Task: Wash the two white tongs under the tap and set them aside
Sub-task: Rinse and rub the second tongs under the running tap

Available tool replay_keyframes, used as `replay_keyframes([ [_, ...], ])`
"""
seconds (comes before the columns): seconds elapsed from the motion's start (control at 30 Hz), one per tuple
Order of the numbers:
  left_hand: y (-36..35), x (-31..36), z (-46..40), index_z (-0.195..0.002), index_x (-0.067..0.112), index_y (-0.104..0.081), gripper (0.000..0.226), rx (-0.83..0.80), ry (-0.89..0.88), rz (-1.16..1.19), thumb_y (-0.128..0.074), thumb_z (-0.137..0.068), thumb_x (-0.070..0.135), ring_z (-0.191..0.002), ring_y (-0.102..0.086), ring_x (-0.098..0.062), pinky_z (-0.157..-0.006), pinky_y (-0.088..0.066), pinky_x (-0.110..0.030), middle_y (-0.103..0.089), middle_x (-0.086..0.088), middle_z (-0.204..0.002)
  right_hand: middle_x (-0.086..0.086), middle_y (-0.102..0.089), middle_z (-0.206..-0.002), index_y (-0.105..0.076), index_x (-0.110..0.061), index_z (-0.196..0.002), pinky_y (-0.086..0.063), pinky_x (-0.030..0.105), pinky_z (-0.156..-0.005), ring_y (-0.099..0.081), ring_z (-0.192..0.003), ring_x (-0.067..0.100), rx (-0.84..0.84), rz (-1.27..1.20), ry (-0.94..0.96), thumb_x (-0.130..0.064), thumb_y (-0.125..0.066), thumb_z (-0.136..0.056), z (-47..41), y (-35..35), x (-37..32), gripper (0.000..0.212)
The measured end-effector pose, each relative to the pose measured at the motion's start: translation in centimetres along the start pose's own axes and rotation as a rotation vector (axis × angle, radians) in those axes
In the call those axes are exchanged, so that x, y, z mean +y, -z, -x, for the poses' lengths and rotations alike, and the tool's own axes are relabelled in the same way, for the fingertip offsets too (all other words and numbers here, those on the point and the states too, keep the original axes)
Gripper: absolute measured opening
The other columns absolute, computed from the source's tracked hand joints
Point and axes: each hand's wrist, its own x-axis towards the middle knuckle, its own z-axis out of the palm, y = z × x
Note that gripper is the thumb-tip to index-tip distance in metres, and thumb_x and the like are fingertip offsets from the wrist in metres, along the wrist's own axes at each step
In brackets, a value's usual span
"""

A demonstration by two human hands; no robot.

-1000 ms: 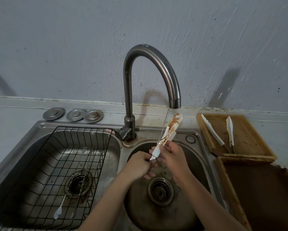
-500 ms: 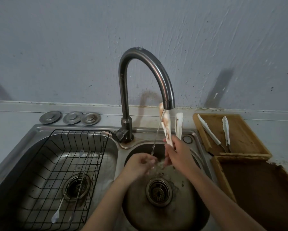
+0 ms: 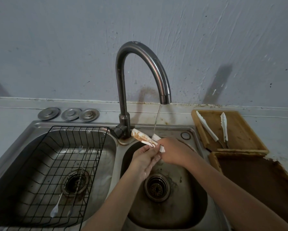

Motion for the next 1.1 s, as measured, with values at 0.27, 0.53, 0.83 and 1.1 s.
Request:
replay_keyframes([
  [0.27, 1.0, 0.1, 0.1, -0.096, -0.005, -0.061, 0.017, 0.008, -0.015, 0.109, -0.052, -0.091, 0.008, -0.065, -0.073, -0.017, -0.052, -0.056, -0.022, -0.075, -0.014, -0.073, 0.006, -0.064, -0.097, -0.064, -0.014, -0.103, -0.031, 0.02, -0.048, -0.054, -0.071, 0.016, -0.03, 0.013, 0.018, -0.01, -0.059, -0.085, 0.4, 0.1, -0.4, 0.019],
  [0.53, 0.2, -0.2, 0.4, -0.095, -0.004, -0.061, 0.011, -0.012, -0.039, -0.002, -0.059, -0.086, 0.001, -0.07, -0.073, -0.018, -0.059, -0.059, -0.024, -0.075, -0.013, -0.077, 0.0, -0.059, -0.074, -0.059, -0.022, -0.08, -0.034, 0.021, -0.049, -0.054, -0.064, 0.013, -0.001, -0.007, 0.004, -0.006, -0.06, -0.082, 0.3, 0.1, 0.0, 0.015],
  [0.83, -0.3, -0.4, 0.8, -0.099, -0.004, -0.061, 0.016, -0.062, 0.053, -0.038, -0.058, -0.087, 0.006, -0.076, -0.073, -0.02, -0.06, -0.058, -0.026, -0.075, -0.017, -0.086, -0.002, -0.062, -0.072, -0.062, -0.022, -0.078, -0.044, 0.025, -0.054, -0.057, -0.063, 0.011, -0.002, -0.044, -0.007, -0.008, -0.06, -0.082, 1.7, 0.6, 1.1, 0.015],
  [1.1, 1.0, 0.5, 0.7, -0.102, -0.007, -0.06, 0.042, 0.007, 0.109, -0.072, -0.045, -0.095, 0.031, -0.068, -0.073, -0.02, -0.055, -0.058, -0.028, -0.075, -0.017, -0.079, 0.002, -0.067, -0.076, -0.07, -0.014, -0.085, -0.035, 0.013, -0.043, -0.053, -0.059, 0.008, -0.02, -0.017, 0.004, -0.012, -0.057, -0.084, 2.0, 0.6, 0.8, 0.013],
])
